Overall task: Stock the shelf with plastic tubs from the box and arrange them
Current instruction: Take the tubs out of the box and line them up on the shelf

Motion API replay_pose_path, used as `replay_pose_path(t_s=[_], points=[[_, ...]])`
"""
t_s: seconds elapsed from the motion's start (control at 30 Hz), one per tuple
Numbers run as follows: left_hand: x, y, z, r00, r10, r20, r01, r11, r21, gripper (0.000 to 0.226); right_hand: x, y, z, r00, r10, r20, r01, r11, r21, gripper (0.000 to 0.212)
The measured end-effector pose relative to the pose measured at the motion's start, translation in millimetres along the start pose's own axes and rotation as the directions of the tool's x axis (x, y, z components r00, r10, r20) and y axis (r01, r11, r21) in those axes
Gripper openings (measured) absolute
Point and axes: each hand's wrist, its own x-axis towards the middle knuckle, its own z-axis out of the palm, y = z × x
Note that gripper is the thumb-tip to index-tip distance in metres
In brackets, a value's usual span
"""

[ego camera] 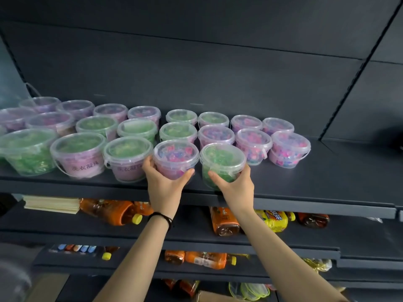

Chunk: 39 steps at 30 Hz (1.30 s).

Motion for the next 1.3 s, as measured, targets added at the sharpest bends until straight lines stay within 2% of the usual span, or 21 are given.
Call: replay_pose_path(t_s=[0.2,0.37,0.47,0.6,0.7,0.87,0.97,1.07,1.17,1.2,1.3], points=[[-11,7,-9,0.997,0.058,0.057,-0.063,0.993,0.099,0.102,-9,8,-17,0.995,-0.059,0.080,0.057,0.998,0.037,0.095],[-58,6,-18,0.995,0.035,-0.093,-0.019,0.986,0.164,0.064,-36,38,-54,0.990,-0.114,-0.084,0.122,0.988,0.091,0.057],[-103,-1,-15,0.995,0.043,-0.095,-0.023,0.979,0.201,0.040,-55,69,-81,0.987,-0.119,-0.108,0.128,0.989,0.074,0.045],[-181,-33,0,0.999,-0.055,-0.003,0.053,0.949,0.310,0.031,-81,134,-119,0.999,-0.033,0.038,0.034,0.999,-0.013,0.048],[-245,-76,8,0.973,-0.219,0.073,0.170,0.893,0.417,0.035,-111,197,-141,0.981,0.118,0.156,-0.096,0.985,-0.145,0.056],[-328,-160,7,0.865,-0.491,0.107,0.353,0.745,0.566,0.037,-170,299,-160,0.905,0.339,0.256,-0.250,0.912,-0.327,0.061],[-358,-211,13,0.757,-0.634,0.156,0.447,0.678,0.584,0.043,-194,357,-155,0.846,0.441,0.298,-0.301,0.858,-0.416,0.064],[-379,-262,18,0.675,-0.727,0.126,0.502,0.578,0.643,0.066,-211,412,-136,0.787,0.527,0.322,-0.336,0.803,-0.493,0.076],[-394,-311,26,0.613,-0.790,0.002,0.547,0.427,0.720,0.086,-224,467,-110,0.721,0.596,0.353,-0.346,0.752,-0.561,0.082],[-400,-326,28,0.578,-0.816,-0.026,0.586,0.393,0.708,0.094,-228,484,-101,0.701,0.614,0.362,-0.341,0.735,-0.586,0.083],[-415,-365,40,0.456,-0.889,-0.024,0.764,0.378,0.523,0.114,-234,528,-72,0.664,0.665,0.343,-0.368,0.689,-0.624,0.085]])
